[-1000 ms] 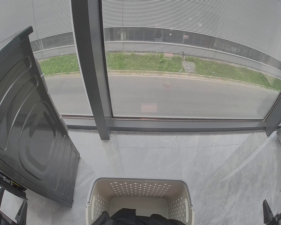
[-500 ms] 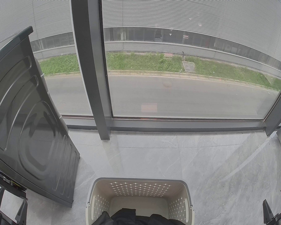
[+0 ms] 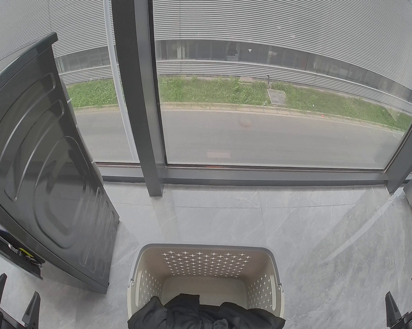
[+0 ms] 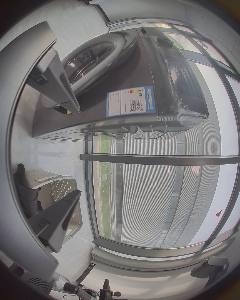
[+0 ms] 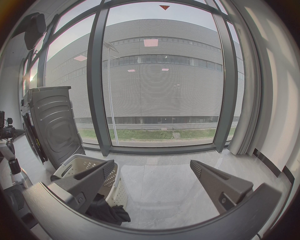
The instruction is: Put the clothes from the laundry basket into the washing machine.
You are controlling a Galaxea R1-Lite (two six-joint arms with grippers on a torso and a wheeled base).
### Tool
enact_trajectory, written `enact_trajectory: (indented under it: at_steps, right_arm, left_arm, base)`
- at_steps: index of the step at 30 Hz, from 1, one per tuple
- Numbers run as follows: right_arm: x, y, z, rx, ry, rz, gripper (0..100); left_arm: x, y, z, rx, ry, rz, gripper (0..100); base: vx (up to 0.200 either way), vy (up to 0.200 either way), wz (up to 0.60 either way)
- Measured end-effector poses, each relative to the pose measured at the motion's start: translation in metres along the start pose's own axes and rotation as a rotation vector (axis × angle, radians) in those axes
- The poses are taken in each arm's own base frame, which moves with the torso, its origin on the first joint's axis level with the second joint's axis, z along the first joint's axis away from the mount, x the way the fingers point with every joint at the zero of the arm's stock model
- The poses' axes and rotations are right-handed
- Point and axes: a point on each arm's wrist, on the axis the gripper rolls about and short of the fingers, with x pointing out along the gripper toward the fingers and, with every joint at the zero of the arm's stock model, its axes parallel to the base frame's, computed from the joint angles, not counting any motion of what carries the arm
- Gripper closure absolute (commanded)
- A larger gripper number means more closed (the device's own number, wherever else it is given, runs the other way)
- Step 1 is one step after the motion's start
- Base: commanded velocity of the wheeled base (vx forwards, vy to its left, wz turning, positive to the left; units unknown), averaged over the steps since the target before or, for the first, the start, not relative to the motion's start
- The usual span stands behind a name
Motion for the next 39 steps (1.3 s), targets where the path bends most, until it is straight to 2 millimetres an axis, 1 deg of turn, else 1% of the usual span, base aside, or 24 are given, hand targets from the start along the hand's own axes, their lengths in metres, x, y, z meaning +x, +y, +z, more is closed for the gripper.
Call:
enact_trajectory:
  at_steps: [23, 32, 39]
  right_arm:
    - [0.0000, 0.0000, 0.0000, 0.000, 0.000, 0.000, 0]
    - [0.0000, 0.0000, 0.0000, 0.000, 0.000, 0.000, 0]
    - [0.0000, 0.0000, 0.0000, 0.001, 0.000, -0.001, 0]
  left_arm:
    - [0.0000, 0.0000, 0.0000, 0.000, 0.000, 0.000, 0]
    - [0.0000, 0.0000, 0.0000, -0.001, 0.000, 0.000, 0]
    - [0.0000, 0.0000, 0.0000, -0.001, 0.000, 0.000, 0]
  base:
    - [-0.200, 0.000, 0.00]
    - [0.000, 0.000, 0.00]
    - [0.000, 0.200, 0.00]
